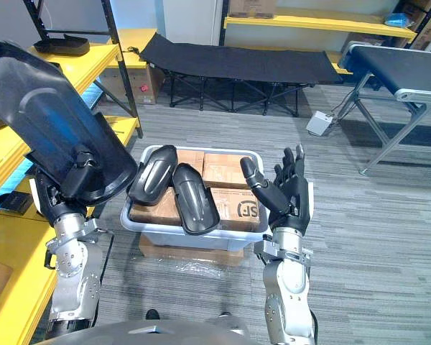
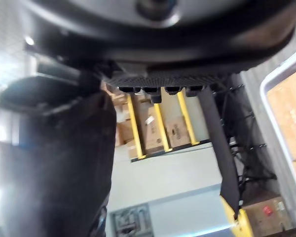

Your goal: Walk over and take three plastic housings, then place them on the shelf

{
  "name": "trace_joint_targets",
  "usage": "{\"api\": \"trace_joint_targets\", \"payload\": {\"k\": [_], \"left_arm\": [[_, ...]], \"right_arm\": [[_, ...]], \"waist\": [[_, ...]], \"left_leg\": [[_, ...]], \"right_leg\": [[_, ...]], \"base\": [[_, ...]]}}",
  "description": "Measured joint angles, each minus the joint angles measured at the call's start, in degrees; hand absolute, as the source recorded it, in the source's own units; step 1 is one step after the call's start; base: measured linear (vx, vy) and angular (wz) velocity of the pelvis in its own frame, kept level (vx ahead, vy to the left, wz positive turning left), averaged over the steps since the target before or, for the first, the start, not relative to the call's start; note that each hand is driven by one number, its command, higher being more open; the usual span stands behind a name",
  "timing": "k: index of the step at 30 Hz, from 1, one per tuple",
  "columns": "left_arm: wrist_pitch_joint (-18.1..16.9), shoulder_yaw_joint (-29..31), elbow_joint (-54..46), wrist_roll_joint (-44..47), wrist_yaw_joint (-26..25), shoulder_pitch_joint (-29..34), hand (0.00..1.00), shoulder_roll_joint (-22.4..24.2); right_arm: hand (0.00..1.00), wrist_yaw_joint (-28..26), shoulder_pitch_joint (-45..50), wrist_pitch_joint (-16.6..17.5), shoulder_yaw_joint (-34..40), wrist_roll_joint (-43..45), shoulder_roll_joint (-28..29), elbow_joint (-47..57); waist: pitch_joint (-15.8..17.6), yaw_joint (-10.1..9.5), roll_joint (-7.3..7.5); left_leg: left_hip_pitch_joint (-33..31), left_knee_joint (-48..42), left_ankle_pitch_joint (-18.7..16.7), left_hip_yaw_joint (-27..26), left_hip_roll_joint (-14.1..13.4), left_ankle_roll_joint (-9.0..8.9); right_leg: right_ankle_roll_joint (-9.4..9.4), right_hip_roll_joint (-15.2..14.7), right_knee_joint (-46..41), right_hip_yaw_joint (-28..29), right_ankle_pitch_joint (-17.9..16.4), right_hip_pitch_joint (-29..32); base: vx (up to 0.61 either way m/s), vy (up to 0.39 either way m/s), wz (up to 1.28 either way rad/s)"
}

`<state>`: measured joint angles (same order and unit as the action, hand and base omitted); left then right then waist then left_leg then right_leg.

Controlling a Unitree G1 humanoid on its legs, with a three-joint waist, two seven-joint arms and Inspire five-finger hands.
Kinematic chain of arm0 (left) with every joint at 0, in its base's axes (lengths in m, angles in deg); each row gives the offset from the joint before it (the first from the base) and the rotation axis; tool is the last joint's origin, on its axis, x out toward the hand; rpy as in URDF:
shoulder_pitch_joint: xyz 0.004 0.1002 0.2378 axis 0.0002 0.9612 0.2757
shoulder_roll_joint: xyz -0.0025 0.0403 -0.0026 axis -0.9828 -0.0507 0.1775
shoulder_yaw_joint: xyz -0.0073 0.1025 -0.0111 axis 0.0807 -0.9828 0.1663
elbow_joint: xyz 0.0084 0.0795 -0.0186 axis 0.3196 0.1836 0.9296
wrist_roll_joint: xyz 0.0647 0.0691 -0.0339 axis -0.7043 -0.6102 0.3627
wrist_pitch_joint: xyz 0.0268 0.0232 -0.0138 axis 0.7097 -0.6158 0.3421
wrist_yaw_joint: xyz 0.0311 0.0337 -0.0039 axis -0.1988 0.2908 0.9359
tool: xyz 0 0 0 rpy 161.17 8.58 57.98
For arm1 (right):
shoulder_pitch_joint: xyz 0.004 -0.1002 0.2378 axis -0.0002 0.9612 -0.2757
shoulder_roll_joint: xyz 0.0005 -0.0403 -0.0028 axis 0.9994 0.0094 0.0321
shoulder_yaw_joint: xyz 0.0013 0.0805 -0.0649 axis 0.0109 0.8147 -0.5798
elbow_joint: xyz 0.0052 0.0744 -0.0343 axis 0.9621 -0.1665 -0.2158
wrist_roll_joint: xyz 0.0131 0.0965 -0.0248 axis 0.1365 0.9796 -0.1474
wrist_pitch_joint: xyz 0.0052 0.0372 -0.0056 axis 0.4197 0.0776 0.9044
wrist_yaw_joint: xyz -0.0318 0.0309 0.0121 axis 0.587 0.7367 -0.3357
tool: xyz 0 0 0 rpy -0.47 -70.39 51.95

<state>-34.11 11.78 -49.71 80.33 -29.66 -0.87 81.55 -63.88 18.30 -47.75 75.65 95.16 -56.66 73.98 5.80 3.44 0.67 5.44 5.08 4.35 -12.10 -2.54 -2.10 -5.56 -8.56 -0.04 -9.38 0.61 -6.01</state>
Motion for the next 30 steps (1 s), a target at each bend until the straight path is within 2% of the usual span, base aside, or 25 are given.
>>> {"api": "trace_joint_targets", "payload": {"k": [1,5,9,13,17,22,25,27,29,30], "left_arm": [[-0.01,-0.35,-1.35,1.65,1.93,1.02,0.00,0.21],[-0.05,-0.44,-3.81,4.04,3.95,2.83,0.00,0.34],[-0.05,1.41,-6.14,3.97,4.59,4.86,0.00,0.31],[-0.05,5.13,-9.32,3.41,2.84,5.07,0.00,0.30],[-0.07,12.34,-15.81,-0.78,0.91,7.98,0.00,1.01],[-0.80,22.33,-17.33,-0.99,-0.28,13.43,0.00,3.05],[-0.97,23.69,-17.33,-0.95,0.36,15.46,0.00,3.43],[-0.99,23.83,-17.33,-0.79,1.91,15.94,0.00,4.16],[-0.98,22.62,-17.33,-0.75,4.06,15.95,0.00,4.23],[-0.98,21.18,-17.33,-0.78,5.86,15.81,0.00,4.13]], "right_arm": [[1.00,1.85,1.22,-0.35,0.42,-3.15,0.53,-0.39],[1.00,4.40,2.19,-0.35,1.78,-4.39,0.98,-0.36],[1.00,3.08,0.22,-0.40,2.49,-4.91,0.82,-0.34],[1.00,1.16,-2.61,-1.60,1.96,-7.04,0.09,-0.39],[1.00,0.07,-7.99,-1.92,-0.10,-6.96,-1.01,-3.33],[1.00,0.50,-14.48,-4.02,-5.62,-6.89,-1.54,-9.25],[1.00,1.05,-16.38,-4.55,-7.10,-6.94,-1.47,-9.86],[1.00,1.51,-17.55,-5.07,-7.59,-7.02,-1.48,-9.86],[1.00,2.61,-17.72,-5.57,-7.66,-7.16,-1.55,-9.76],[1.00,3.39,-17.25,-6.45,-7.51,-7.16,-1.61,-9.62]], "waist": [[-0.14,-0.02,-0.42],[-0.35,-0.08,-1.20],[-0.36,-0.34,-1.19],[-0.36,-1.12,-1.17],[-0.36,-3.92,-1.16],[-0.50,-9.62,-1.20],[-0.54,-11.47,-0.80],[-0.52,-11.88,-0.59],[-0.43,-11.91,-0.41],[-0.41,-10.77,-0.47]], "left_leg": [[0.00,0.00,-0.08,0.00,-0.01,0.00],[0.14,-0.04,-0.13,-0.03,-0.02,-0.01],[0.06,-0.17,-0.16,0.53,-0.06,-0.06],[-0.89,-0.16,-0.04,3.31,0.15,-0.36],[-3.07,-0.20,1.08,7.88,0.50,-0.51],[-3.62,-0.25,1.28,11.70,1.30,-0.33],[-4.62,-0.29,1.78,14.03,2.08,0.19],[-4.99,-0.29,2.03,15.28,2.72,0.53],[-5.06,-0.28,2.12,17.10,3.02,0.68],[-5.14,-0.27,1.93,19.59,3.09,0.97]], "right_leg": [[-0.01,-0.03,0.00,-0.01,0.00,0.00],[-0.02,0.03,0.01,-0.04,0.00,-0.09],[-0.02,0.13,0.03,-0.54,0.00,-0.24],[0.08,-0.05,0.34,-3.55,-0.22,-1.08],[0.13,-0.03,0.79,-8.29,-0.52,-1.29],[-0.13,-0.26,2.43,-12.32,-0.74,-3.57],[-0.36,-0.58,3.22,-14.77,-0.61,-4.29],[-0.40,-0.83,3.06,-15.56,-0.68,-4.52],[-0.33,-1.25,0.57,-14.88,-2.18,-4.63],[0.94,-1.31,-3.07,-11.39,-3.78,-3.94]], "base": [[0.00,0.000,0.00],[0.00,0.000,0.00],[-0.01,-0.001,0.05],[-0.02,-0.009,0.34],[-0.01,-0.023,0.60],[0.02,-0.031,0.39],[0.03,-0.012,0.42],[0.03,0.008,0.35],[0.04,0.037,0.55],[0.05,0.054,0.96]]}}
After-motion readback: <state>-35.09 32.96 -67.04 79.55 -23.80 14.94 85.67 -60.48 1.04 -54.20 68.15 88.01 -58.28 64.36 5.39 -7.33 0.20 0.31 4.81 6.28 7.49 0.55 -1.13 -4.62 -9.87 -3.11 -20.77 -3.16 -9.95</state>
